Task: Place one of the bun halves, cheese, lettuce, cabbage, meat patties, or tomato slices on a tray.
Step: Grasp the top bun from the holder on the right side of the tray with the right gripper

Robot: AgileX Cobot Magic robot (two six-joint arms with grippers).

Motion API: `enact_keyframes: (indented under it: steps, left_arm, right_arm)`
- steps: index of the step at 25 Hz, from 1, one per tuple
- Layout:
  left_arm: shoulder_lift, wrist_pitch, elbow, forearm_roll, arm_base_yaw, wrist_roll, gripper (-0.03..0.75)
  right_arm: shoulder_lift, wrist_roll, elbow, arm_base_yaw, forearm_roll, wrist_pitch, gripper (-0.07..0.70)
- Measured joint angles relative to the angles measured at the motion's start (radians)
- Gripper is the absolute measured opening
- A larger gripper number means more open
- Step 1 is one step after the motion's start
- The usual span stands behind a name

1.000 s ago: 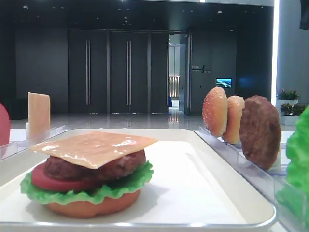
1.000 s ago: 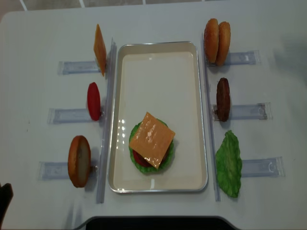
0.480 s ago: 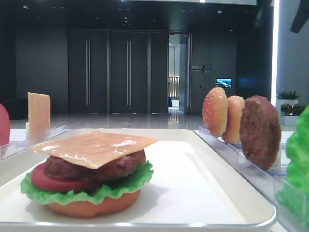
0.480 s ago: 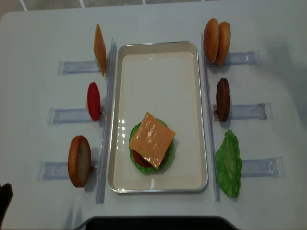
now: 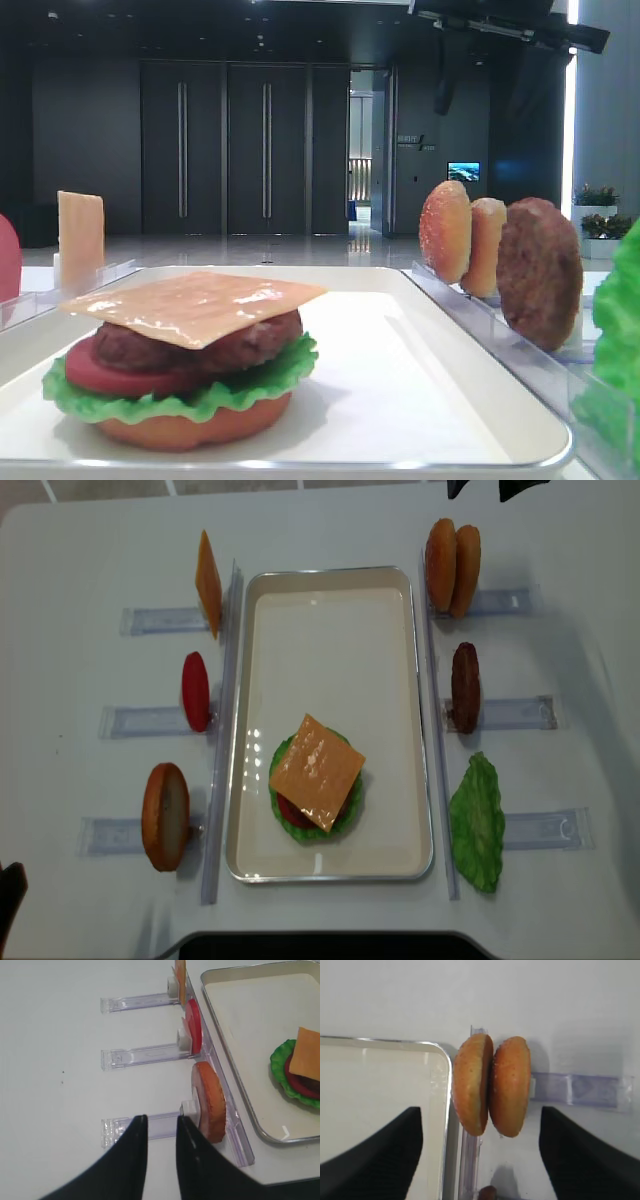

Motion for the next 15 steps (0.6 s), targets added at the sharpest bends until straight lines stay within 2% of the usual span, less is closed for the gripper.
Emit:
enact_keyframes:
  steps: [5, 15]
  left_arm:
    - [0.000, 0.000, 0.000, 0.000, 0.000, 0.000, 0.150]
    - [0.000, 0.000, 0.000, 0.000, 0.000, 0.000, 0.149]
  right_arm:
    - [0.014, 0.002, -0.004, 0.001, 0.001, -0.042, 0.472]
    - [0.019, 0.008, -0.004, 0.031, 0.000, -0.052, 0.472]
